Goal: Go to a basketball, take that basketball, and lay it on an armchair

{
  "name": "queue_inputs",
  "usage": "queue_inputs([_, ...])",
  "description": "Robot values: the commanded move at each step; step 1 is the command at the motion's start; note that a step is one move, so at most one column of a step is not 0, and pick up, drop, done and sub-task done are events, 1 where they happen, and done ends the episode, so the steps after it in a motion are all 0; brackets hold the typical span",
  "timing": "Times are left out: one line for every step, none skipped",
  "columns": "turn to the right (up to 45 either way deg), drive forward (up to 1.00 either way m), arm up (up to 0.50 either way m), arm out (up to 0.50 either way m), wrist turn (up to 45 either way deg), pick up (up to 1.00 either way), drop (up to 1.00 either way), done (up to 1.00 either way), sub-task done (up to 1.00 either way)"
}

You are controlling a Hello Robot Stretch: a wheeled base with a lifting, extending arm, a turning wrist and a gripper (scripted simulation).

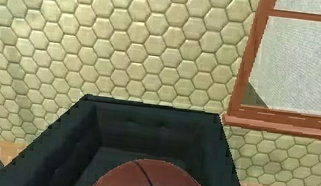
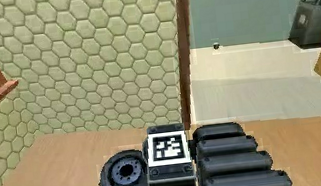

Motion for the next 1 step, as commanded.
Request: queue_inputs([30.0,0.00,0.00,0.00,0.0,0.00,0.00,0.00,0.00])
